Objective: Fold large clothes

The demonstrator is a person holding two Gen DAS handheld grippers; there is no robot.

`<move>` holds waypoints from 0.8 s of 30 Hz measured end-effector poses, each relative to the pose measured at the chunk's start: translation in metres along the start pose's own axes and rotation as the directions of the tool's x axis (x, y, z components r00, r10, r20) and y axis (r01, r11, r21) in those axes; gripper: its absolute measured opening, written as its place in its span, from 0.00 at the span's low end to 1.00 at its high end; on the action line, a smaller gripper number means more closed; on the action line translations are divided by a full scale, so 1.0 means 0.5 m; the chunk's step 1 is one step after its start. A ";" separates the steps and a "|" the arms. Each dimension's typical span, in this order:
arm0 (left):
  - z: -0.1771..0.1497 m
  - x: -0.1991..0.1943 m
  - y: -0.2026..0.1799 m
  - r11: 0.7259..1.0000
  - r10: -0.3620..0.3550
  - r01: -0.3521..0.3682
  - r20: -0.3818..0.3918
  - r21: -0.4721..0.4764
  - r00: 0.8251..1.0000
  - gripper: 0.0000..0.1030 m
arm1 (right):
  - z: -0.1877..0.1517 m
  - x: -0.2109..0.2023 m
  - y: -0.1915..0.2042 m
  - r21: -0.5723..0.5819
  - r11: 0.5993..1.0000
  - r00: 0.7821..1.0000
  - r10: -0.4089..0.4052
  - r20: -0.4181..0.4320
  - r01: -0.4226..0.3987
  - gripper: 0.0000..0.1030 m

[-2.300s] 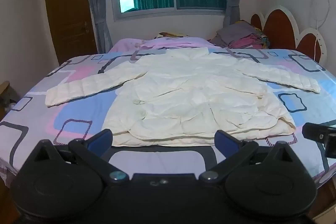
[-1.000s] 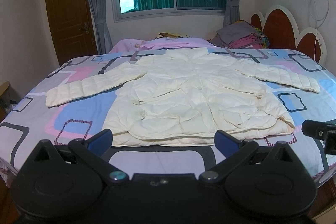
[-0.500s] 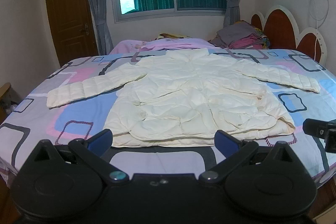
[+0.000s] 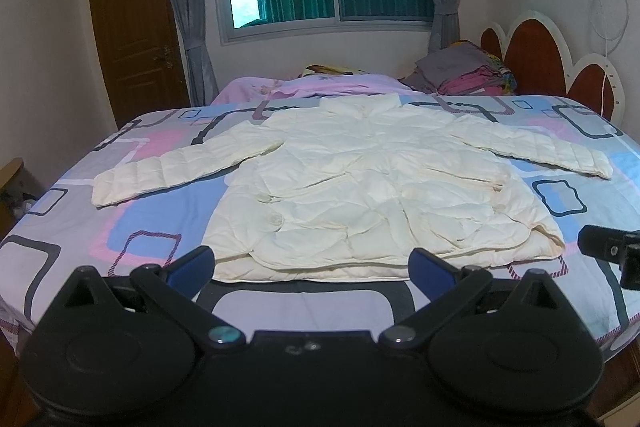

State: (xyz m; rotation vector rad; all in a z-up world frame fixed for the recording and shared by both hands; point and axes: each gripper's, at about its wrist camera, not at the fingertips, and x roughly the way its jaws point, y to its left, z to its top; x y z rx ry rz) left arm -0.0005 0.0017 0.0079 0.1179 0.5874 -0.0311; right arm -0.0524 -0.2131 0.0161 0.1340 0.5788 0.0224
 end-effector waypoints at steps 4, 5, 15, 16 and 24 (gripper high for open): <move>0.000 0.000 0.001 1.000 0.001 -0.001 0.001 0.001 1.000 1.00 | 0.002 0.001 0.001 0.001 1.000 1.000 0.001 0.000 -0.001 1.00; 0.000 0.000 0.000 1.000 0.000 0.000 0.001 0.000 1.000 1.00 | 0.000 0.000 0.000 -0.001 1.000 1.000 0.000 0.001 0.000 1.00; -0.001 0.000 0.002 1.000 0.001 -0.001 0.000 -0.002 1.000 1.00 | 0.003 0.001 0.002 0.000 1.000 1.000 0.000 -0.003 0.000 1.00; 0.000 0.000 0.003 1.000 0.002 -0.002 0.000 -0.001 1.000 1.00 | 0.001 -0.001 0.000 0.001 1.000 1.000 0.001 -0.002 -0.001 1.00; -0.001 0.001 0.005 1.000 0.000 0.000 0.000 -0.001 1.000 1.00 | 0.001 -0.004 0.003 0.002 1.000 1.000 -0.001 0.002 0.001 1.00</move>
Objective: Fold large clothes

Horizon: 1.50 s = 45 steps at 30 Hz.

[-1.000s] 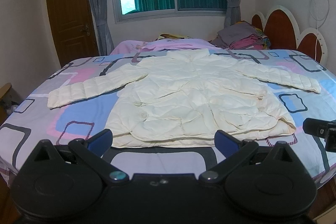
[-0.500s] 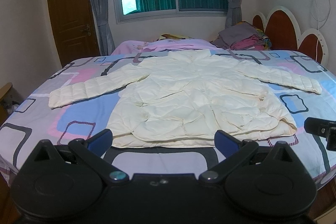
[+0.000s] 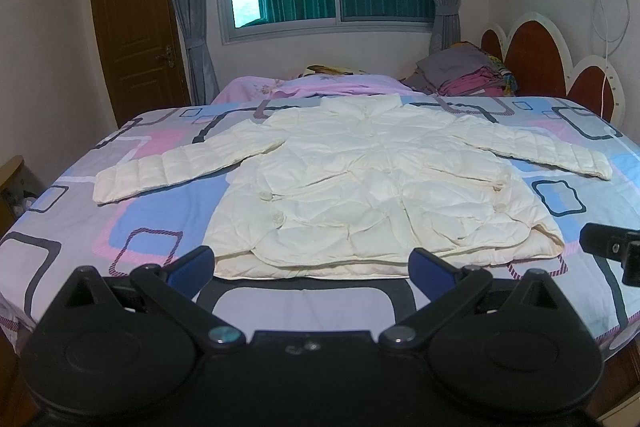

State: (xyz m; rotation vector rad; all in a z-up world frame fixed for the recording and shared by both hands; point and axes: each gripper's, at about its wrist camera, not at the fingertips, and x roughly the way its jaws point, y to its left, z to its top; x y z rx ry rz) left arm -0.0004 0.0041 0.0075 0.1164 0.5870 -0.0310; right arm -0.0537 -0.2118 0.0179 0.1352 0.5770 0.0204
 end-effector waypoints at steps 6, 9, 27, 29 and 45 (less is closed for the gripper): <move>-0.005 -0.005 -0.001 1.000 0.000 0.000 0.007 0.006 1.000 1.00 | 0.001 0.000 0.000 0.000 1.000 1.000 0.001 0.002 -0.001 1.00; -0.006 -0.008 -0.001 1.000 -0.002 0.002 0.011 0.005 1.000 1.00 | 0.003 0.000 0.000 0.004 1.000 1.000 -0.006 0.007 0.006 1.00; 0.034 0.060 0.034 0.994 -0.103 0.106 0.071 -0.036 0.992 1.00 | 0.064 0.075 -0.056 0.092 0.990 0.991 -0.114 0.074 0.107 1.00; 0.046 0.081 0.037 0.993 -0.109 0.113 0.080 -0.035 0.991 1.00 | 0.076 0.094 -0.062 0.101 0.987 0.987 -0.137 0.082 0.129 1.00; 0.192 0.302 0.071 0.981 -0.193 0.193 0.111 0.010 0.975 1.00 | 0.214 0.239 -0.147 0.283 0.933 0.945 -0.276 0.175 0.221 1.00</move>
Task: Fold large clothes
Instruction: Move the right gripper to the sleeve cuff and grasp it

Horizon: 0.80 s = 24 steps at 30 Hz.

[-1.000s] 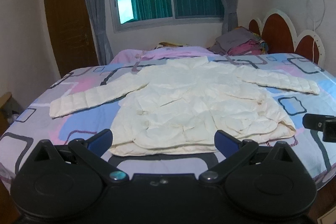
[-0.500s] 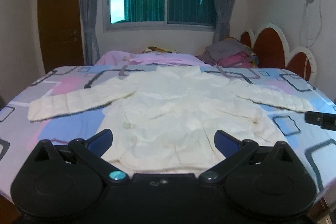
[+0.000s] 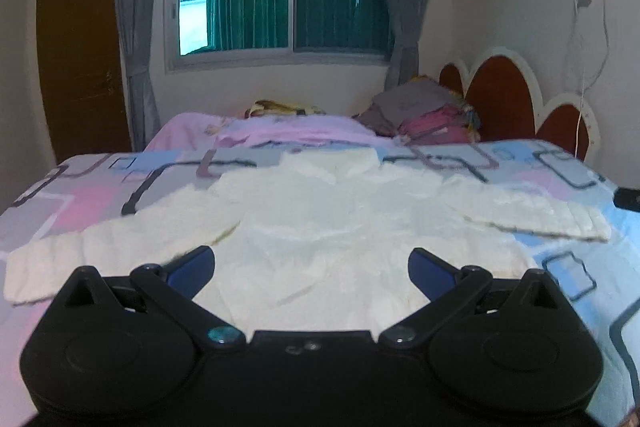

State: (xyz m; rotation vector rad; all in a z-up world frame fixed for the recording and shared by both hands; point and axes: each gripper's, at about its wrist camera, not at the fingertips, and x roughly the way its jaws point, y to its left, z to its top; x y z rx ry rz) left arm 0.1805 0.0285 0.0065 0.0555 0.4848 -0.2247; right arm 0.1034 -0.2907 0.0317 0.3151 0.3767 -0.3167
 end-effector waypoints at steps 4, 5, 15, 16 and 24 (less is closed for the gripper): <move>0.009 0.055 0.023 0.999 0.023 -0.023 0.000 -0.040 1.000 1.00 | 0.016 0.048 -0.023 0.019 0.998 0.999 -0.054 0.000 0.054 0.99; 0.011 0.067 0.026 0.998 0.015 -0.015 -0.002 -0.056 1.000 1.00 | 0.018 0.060 -0.033 0.026 0.998 0.998 -0.062 0.001 0.062 0.99; 0.036 0.198 -0.005 0.993 -0.005 -0.001 -0.047 -0.120 0.999 0.95 | 0.043 0.223 -0.179 0.114 0.981 0.985 -0.148 -0.086 0.158 0.66; 0.043 0.215 -0.010 0.993 0.010 -0.017 -0.056 -0.121 0.998 0.95 | 0.043 0.249 -0.204 0.136 0.976 0.982 -0.156 -0.102 0.169 0.66; 0.064 0.349 -0.103 0.992 0.074 -0.088 -0.147 -0.088 0.986 0.92 | 0.016 0.409 -0.414 0.328 0.915 0.964 -0.179 -0.195 0.236 0.66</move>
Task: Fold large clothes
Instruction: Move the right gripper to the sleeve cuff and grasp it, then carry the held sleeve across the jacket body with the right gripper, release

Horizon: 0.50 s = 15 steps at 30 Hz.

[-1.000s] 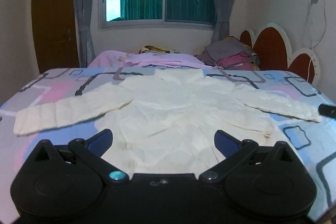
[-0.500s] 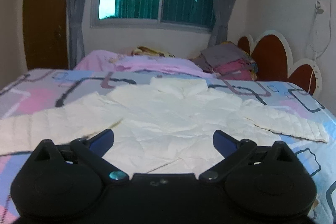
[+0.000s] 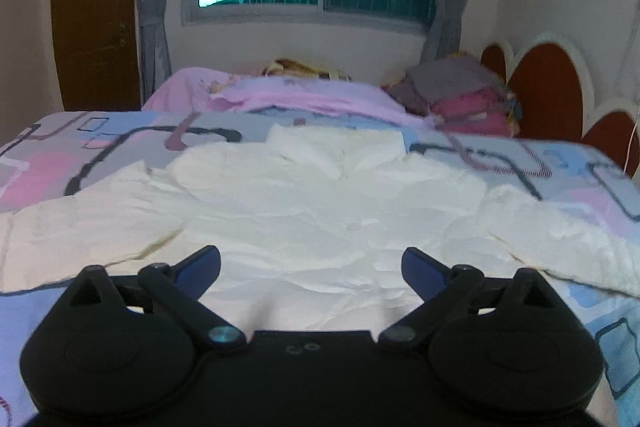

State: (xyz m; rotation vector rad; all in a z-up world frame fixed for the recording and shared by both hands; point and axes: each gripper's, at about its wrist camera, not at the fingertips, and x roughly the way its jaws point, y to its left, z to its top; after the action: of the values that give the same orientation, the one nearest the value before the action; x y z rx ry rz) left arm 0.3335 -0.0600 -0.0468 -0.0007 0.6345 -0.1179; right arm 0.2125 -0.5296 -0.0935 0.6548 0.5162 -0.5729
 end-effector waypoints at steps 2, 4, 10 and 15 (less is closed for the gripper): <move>0.003 0.022 -0.031 1.000 0.006 -0.006 -0.020 0.015 1.000 0.91 | 0.010 0.044 -0.038 0.048 0.999 1.000 0.000 -0.020 0.001 0.66; 0.005 0.035 -0.061 0.999 0.008 -0.007 -0.032 0.031 0.999 0.91 | 0.016 0.076 -0.071 0.099 0.995 0.999 0.008 -0.039 -0.004 0.66; 0.011 0.055 -0.121 0.997 0.022 -0.018 -0.047 0.070 0.999 0.91 | 0.019 0.143 -0.132 0.211 0.976 0.995 0.065 -0.072 -0.048 0.53; 0.021 0.066 -0.126 0.998 0.030 -0.027 -0.056 0.049 0.998 0.91 | 0.030 0.156 -0.162 0.253 0.966 0.995 0.076 -0.057 -0.060 0.39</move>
State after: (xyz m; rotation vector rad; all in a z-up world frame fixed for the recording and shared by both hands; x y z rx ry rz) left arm 0.3590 -0.1263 -0.0555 0.0585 0.6880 -0.1063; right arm 0.2215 -0.6183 -0.1640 0.9320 0.4849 -0.5580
